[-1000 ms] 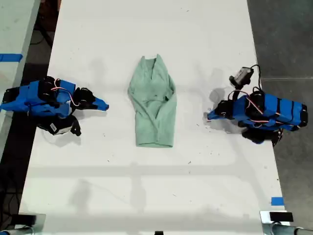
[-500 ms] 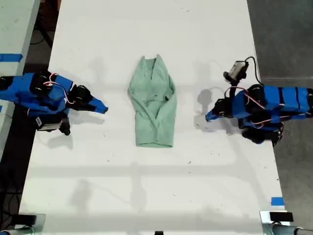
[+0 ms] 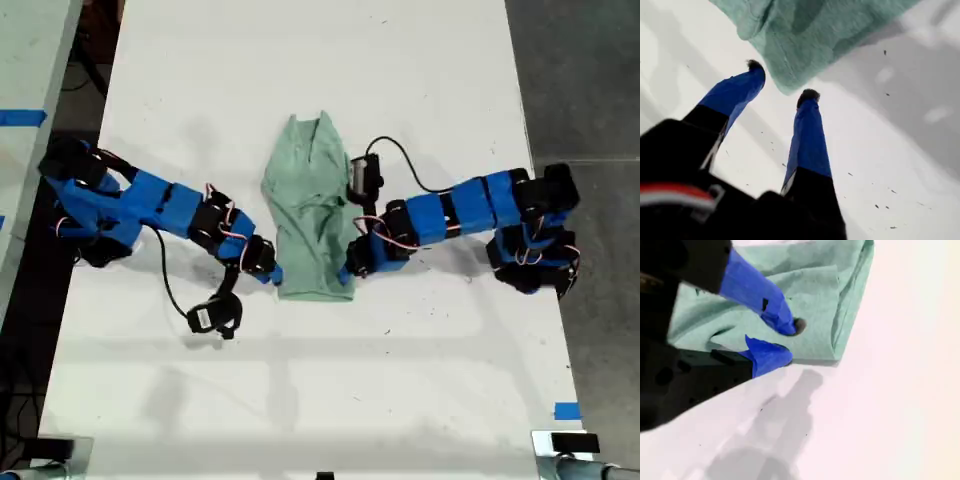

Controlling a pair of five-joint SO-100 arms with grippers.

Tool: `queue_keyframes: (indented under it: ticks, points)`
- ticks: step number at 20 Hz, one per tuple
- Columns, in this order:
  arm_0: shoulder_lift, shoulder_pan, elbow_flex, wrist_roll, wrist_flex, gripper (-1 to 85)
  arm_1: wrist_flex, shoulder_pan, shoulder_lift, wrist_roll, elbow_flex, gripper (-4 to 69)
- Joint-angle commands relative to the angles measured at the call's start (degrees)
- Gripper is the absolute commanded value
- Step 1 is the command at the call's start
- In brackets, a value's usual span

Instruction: Fold t shirt

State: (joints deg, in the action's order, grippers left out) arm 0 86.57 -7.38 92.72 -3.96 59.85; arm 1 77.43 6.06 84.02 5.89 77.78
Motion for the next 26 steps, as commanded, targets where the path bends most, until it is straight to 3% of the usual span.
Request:
queue_keyframes:
  ticks: [1,6,7,8,9,18,19,21,26]
  points:
    - [-10.46,0.79,-15.12,2.29,4.83,24.2,1.14,0.97,-2.99,1.05,-7.12,19.8]
    - [-21.71,3.25,-24.87,2.81,9.23,22.5,1.14,0.79,-5.80,0.88,-7.21,20.7]
    - [-22.59,3.78,-24.87,2.55,9.58,17.3,1.05,0.79,-5.98,0.88,-7.21,20.6]
    - [-23.47,4.31,-24.87,2.11,9.93,3.7,1.05,0.88,-6.06,0.88,-7.21,20.4]
    - [-23.99,4.39,-24.87,1.76,10.11,1.2,1.05,0.88,-6.15,0.88,-7.03,20.4]
    - [-23.99,3.08,-26.28,1.67,10.37,-0.1,-3.87,0.35,-13.27,1.93,-10.28,22.1]
    - [-23.99,2.90,-26.37,1.67,10.37,-0.1,-3.96,0.18,-14.50,2.02,-10.72,19.1]
    - [-23.99,2.20,-26.89,1.58,10.28,-0.1,-4.48,-0.26,-16.52,1.67,-10.37,1.2]
    - [-23.47,-0.97,-27.69,0.62,10.28,-0.1,-1.32,1.49,-16.79,-1.23,-12.74,1.2]
